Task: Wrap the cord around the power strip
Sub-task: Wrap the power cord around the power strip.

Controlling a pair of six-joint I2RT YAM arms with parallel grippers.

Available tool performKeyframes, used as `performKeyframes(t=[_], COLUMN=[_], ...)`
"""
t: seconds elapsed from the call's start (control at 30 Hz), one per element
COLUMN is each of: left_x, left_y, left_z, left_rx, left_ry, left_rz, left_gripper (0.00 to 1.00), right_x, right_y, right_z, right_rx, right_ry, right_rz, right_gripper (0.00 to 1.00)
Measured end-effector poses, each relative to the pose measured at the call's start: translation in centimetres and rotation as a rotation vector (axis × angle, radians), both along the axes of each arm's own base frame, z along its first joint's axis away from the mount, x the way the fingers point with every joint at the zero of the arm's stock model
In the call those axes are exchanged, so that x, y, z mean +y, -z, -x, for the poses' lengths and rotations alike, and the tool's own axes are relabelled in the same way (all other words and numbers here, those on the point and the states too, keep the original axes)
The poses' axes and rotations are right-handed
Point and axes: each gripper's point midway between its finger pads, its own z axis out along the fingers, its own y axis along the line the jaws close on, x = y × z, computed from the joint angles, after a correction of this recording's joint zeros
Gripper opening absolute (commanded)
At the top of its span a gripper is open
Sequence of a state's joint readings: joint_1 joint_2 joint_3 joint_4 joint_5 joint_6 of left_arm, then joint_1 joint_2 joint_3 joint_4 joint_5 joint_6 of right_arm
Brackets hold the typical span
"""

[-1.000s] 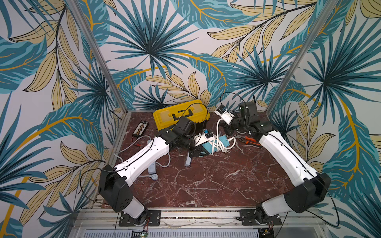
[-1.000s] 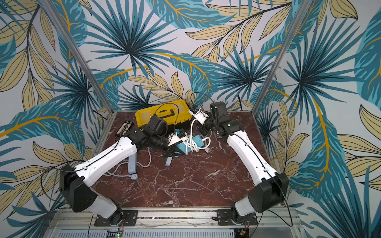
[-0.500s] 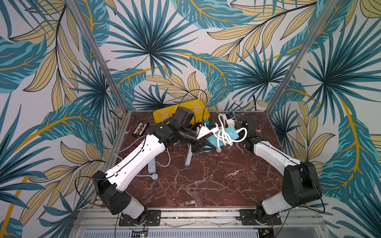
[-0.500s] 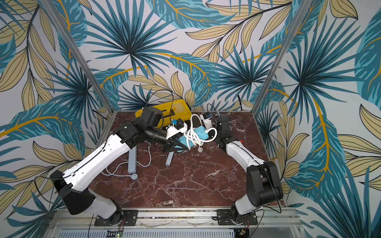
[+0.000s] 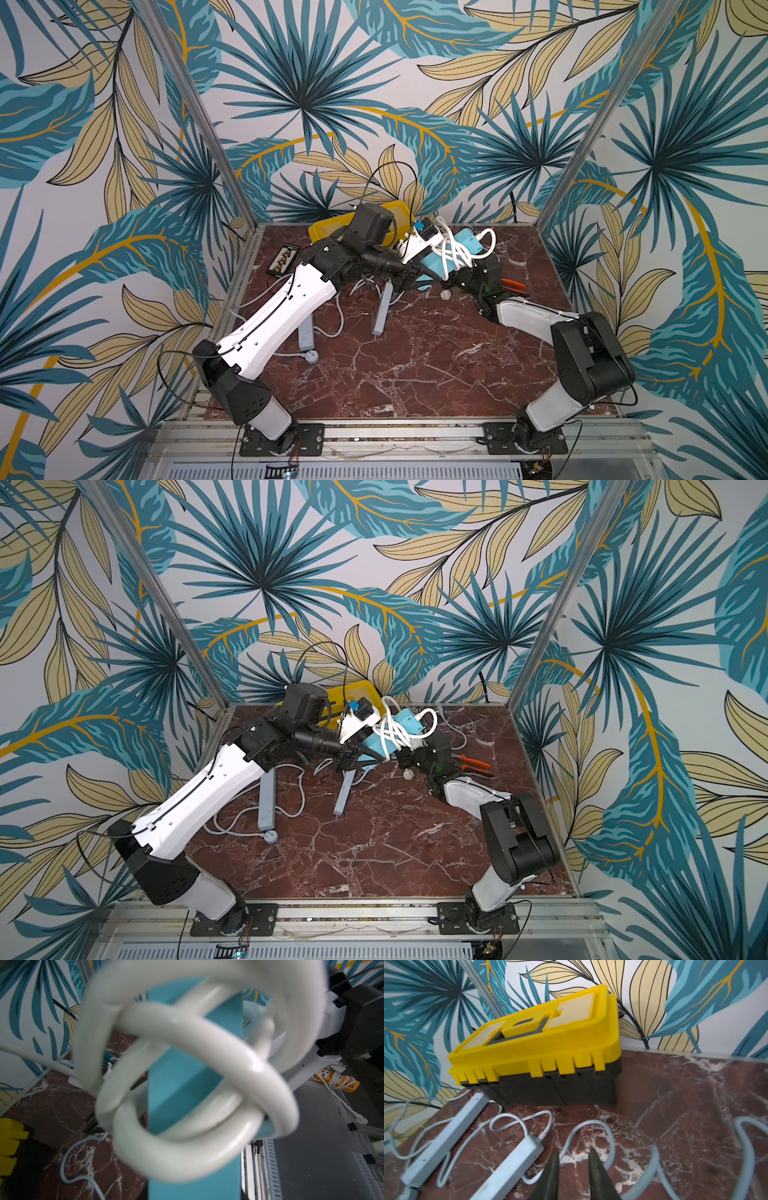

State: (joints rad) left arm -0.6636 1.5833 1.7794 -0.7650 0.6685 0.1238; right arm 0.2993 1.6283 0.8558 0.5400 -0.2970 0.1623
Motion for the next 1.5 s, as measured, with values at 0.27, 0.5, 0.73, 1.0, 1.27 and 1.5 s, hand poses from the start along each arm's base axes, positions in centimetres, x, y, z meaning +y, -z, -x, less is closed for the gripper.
performKeyframes(t=[0.27, 0.5, 0.73, 1.0, 1.27, 1.5], left_x=[4.7, 7.5, 7.3, 4.1, 2.2, 2.2], left_y=[0.6, 5.9, 14.4, 14.8, 11.4, 9.1], left_z=[-8.3, -12.8, -12.2, -4.4, 1.3, 2.8], left_rx=[0.037, -0.037, -0.002, -0.057, -0.008, 0.097], left_ry=[-0.336, -0.475, -0.36, -0.05, 0.157, 0.213], left_rz=[-0.007, -0.22, -0.457, -0.406, -0.199, -0.124], left_gripper=[0.0, 0.0, 0.0, 0.0, 0.0, 0.0], right_x=[3.4, 2.1, -0.3, -2.0, -1.5, -2.0], right_y=[-0.1, -2.3, -7.6, -15.3, -12.8, -11.1], right_z=[6.4, 12.7, 14.0, 11.0, 7.3, 6.9], right_rx=[0.02, -0.042, -0.172, -0.231, -0.102, -0.048], right_ry=[-0.061, -0.12, -0.13, -0.124, -0.343, -0.39], right_rz=[0.291, 0.578, 0.848, 0.918, 0.69, 0.298], right_gripper=[0.01, 0.0, 0.0, 0.0, 0.04, 0.33])
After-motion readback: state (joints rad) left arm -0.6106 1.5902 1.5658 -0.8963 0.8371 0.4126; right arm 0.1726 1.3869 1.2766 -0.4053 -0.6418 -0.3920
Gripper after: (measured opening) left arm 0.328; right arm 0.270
